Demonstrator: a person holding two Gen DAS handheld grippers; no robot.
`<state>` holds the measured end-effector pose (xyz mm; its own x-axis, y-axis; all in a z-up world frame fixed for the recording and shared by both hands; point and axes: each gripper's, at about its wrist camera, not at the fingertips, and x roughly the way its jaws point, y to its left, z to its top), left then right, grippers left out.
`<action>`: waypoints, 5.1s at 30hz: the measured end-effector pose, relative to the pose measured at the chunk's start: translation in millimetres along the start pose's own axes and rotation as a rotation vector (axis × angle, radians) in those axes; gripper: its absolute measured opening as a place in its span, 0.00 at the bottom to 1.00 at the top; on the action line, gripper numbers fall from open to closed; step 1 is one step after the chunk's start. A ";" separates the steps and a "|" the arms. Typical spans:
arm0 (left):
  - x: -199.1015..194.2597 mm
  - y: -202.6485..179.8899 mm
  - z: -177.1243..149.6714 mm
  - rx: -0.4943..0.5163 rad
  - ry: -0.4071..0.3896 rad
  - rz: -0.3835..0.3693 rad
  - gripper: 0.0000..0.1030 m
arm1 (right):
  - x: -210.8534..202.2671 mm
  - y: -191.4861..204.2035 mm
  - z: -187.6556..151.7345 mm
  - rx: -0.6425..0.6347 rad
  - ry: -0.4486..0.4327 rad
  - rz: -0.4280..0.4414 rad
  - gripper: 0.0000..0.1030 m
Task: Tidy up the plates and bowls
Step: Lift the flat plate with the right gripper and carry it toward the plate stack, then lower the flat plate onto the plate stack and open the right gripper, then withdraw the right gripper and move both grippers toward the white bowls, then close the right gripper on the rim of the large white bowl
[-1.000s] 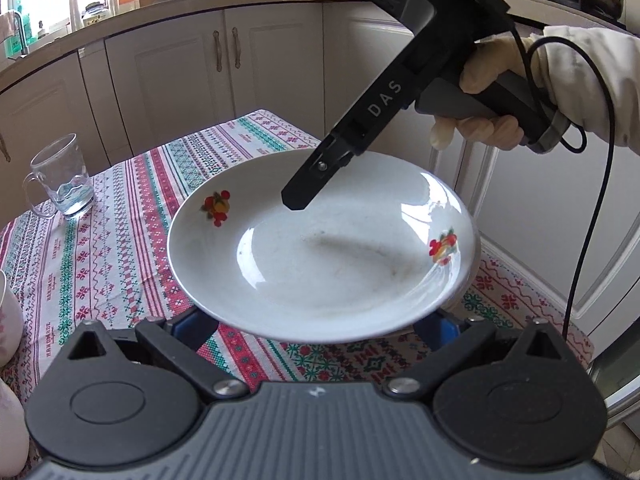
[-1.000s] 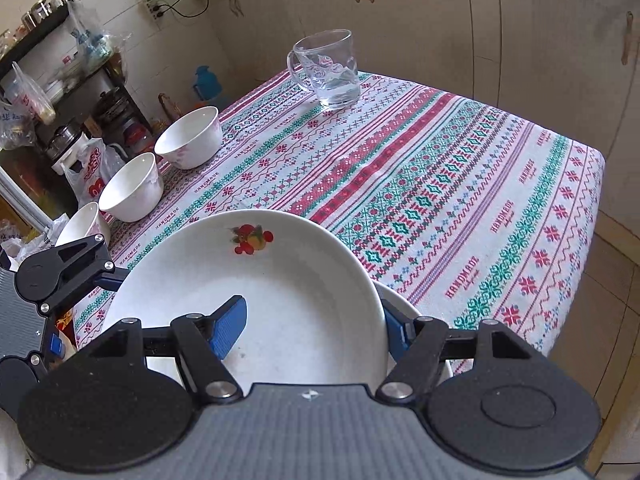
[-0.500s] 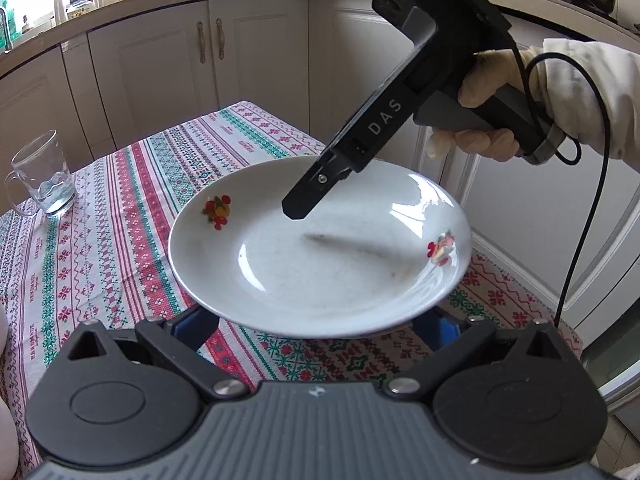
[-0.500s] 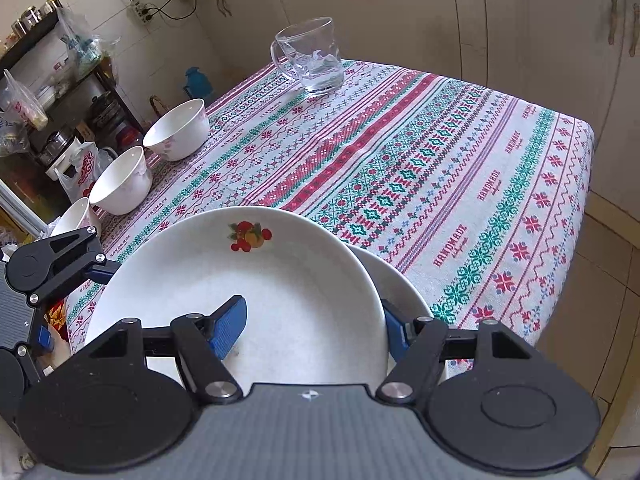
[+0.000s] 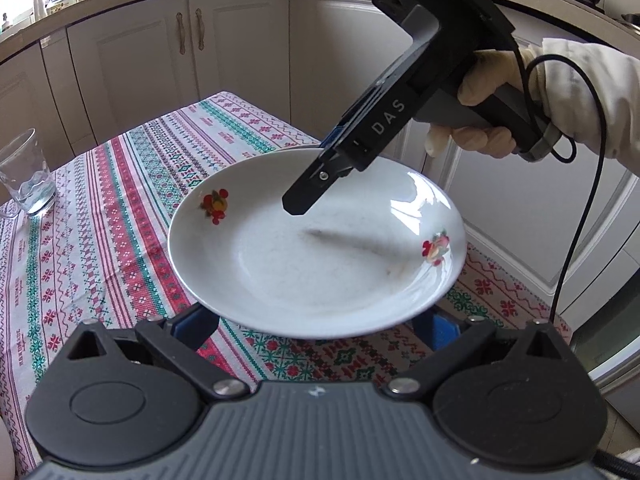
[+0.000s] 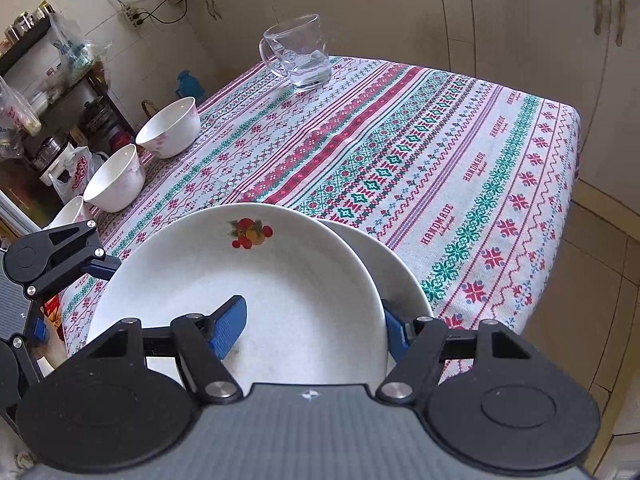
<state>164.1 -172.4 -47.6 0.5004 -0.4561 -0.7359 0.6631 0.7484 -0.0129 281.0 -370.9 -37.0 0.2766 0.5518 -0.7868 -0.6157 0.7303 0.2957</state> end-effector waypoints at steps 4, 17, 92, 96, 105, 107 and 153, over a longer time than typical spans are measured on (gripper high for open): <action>0.3 0.4 -0.1 0.006 -0.004 -0.005 0.99 | -2.6 -0.6 -2.7 0.004 -0.002 -0.008 0.73; 2.5 2.6 0.6 -0.001 -0.015 -0.024 0.99 | -16.0 0.5 -13.9 0.024 -0.005 -0.041 0.74; -105.7 23.5 -52.8 -0.079 -0.194 0.142 0.99 | -47.9 184.5 -67.5 -0.076 -0.326 -0.521 1.00; -132.8 33.8 -76.2 -0.098 -0.200 0.205 0.99 | -37.4 213.8 -68.0 -0.091 -0.379 -0.494 1.00; -186.0 58.0 -140.4 -0.124 -0.179 0.313 0.99 | -4.7 264.9 -63.2 -0.144 -0.394 -0.359 1.00; -194.6 65.1 -153.1 -0.108 -0.169 0.338 0.99 | 5.0 273.8 -59.1 -0.152 -0.386 -0.334 1.00; -176.7 159.5 -210.1 -0.025 -0.100 0.178 0.88 | 145.9 345.7 29.0 -0.263 -0.106 0.056 0.54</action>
<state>64.5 128.7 -61.9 0.6618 -0.3601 -0.6576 0.5458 0.8327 0.0933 129.9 -26.3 -33.9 0.3038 0.6372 -0.7083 -0.7986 0.5757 0.1754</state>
